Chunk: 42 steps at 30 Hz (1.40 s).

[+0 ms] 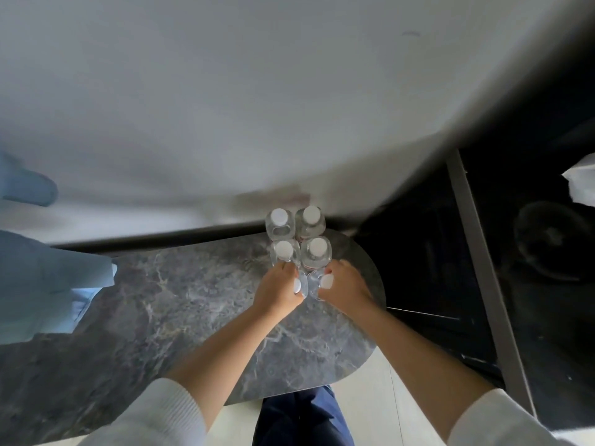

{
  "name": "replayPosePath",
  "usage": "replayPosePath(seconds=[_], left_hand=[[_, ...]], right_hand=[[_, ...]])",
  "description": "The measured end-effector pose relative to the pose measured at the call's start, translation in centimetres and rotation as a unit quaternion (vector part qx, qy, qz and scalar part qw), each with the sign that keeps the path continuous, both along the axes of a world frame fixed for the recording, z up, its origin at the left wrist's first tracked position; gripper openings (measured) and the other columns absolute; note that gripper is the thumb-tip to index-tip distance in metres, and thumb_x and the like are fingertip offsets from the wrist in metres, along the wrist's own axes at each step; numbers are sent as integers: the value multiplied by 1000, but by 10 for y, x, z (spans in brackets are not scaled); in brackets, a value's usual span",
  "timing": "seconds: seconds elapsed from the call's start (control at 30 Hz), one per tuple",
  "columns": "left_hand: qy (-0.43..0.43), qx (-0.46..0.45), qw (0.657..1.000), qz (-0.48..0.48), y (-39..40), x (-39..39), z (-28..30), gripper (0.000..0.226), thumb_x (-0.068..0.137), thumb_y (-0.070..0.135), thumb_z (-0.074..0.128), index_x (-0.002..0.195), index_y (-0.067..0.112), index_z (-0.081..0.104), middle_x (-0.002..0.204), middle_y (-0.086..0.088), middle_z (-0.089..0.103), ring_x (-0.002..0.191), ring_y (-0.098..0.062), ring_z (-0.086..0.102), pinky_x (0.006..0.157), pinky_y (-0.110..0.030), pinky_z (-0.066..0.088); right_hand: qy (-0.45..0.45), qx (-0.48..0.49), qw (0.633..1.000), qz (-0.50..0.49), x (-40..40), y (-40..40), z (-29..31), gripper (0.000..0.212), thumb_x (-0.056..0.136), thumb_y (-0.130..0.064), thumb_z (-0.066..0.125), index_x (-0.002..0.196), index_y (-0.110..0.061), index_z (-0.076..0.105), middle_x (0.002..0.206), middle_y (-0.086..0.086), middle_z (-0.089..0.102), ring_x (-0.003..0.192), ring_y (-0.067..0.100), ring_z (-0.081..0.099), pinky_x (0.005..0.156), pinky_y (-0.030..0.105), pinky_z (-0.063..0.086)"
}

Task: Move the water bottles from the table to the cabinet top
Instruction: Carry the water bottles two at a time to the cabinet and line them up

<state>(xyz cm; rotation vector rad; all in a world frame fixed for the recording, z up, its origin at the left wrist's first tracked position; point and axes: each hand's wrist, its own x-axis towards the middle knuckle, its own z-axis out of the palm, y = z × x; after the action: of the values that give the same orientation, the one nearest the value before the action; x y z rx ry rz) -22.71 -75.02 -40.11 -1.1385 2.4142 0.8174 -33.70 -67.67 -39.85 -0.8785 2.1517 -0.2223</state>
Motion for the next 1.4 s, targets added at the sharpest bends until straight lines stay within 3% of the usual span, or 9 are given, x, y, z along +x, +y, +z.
replayPosePath(seconds=[0.17, 0.33, 0.67, 0.83, 0.9, 1.03, 1.17, 1.3, 1.4], left_hand=[[2, 6, 1000, -14, -3, 2, -2, 39, 87, 19, 60, 121, 4, 51, 128, -8, 53, 116, -22, 55, 94, -26, 44], [11, 10, 1000, -16, -3, 6, -5, 37, 88, 20, 59, 122, 6, 51, 128, -6, 52, 115, -20, 54, 91, -23, 43], [33, 60, 997, 44, -2, 18, -8, 42, 85, 18, 65, 122, 4, 50, 131, -9, 45, 113, -23, 55, 88, -24, 44], [27, 59, 995, 79, -1, 35, -1, 39, 86, 9, 59, 124, 6, 50, 132, -10, 46, 113, -22, 54, 87, -25, 46], [23, 43, 993, 106, 0, 44, 5, 37, 88, 11, 57, 124, 7, 51, 131, -10, 48, 114, -22, 54, 91, -27, 46], [14, 8, 987, 162, 6, 67, 20, 40, 93, 17, 52, 132, 7, 46, 136, -10, 49, 124, -22, 50, 100, -28, 42], [1, -33, 973, 227, 22, 104, 46, 37, 95, 18, 50, 131, 8, 49, 134, -8, 52, 122, -22, 52, 98, -29, 43], [-22, -85, 948, 306, 41, 169, 77, 34, 94, 18, 50, 127, 9, 54, 129, -7, 57, 121, -22, 52, 98, -29, 44], [-59, -122, 919, 370, 59, 227, 104, 33, 94, 18, 48, 124, 9, 56, 126, -9, 58, 121, -24, 52, 99, -32, 45]], right_hand=[[-2, 7, 1000, 13, 1, -7, -2, 33, 80, -12, 63, 110, -4, 55, 121, 12, 51, 109, 26, 54, 77, 22, 37], [6, 21, 999, 39, 4, -8, -3, 34, 83, -14, 61, 114, -4, 52, 124, 11, 48, 110, 25, 54, 86, 28, 43], [2, 37, 998, 50, 10, -1, -1, 37, 88, -15, 58, 122, -5, 49, 128, 12, 42, 114, 28, 52, 90, 28, 42], [-13, 47, 997, 60, 5, 7, 11, 61, 82, -19, 65, 137, -13, 39, 131, 18, 46, 120, 34, 49, 97, 33, 41], [-4, 49, 995, 83, 1, 9, 18, 64, 82, -16, 64, 140, -13, 36, 131, 19, 48, 121, 35, 49, 98, 35, 42], [66, 44, 983, 166, 0, 6, 38, 49, 85, -12, 54, 133, -9, 42, 128, 18, 49, 121, 33, 48, 100, 35, 40], [89, 8, 966, 244, 17, -11, 62, 47, 88, -14, 52, 134, -11, 43, 138, 14, 44, 129, 30, 40, 106, 34, 35], [106, -61, 928, 353, 66, -34, 94, 44, 92, -12, 46, 136, -9, 43, 136, 14, 47, 126, 30, 45, 103, 34, 36], [94, -117, 890, 430, 125, -49, 116, 36, 90, -6, 43, 124, -3, 54, 125, 19, 55, 116, 32, 52, 93, 33, 41]])
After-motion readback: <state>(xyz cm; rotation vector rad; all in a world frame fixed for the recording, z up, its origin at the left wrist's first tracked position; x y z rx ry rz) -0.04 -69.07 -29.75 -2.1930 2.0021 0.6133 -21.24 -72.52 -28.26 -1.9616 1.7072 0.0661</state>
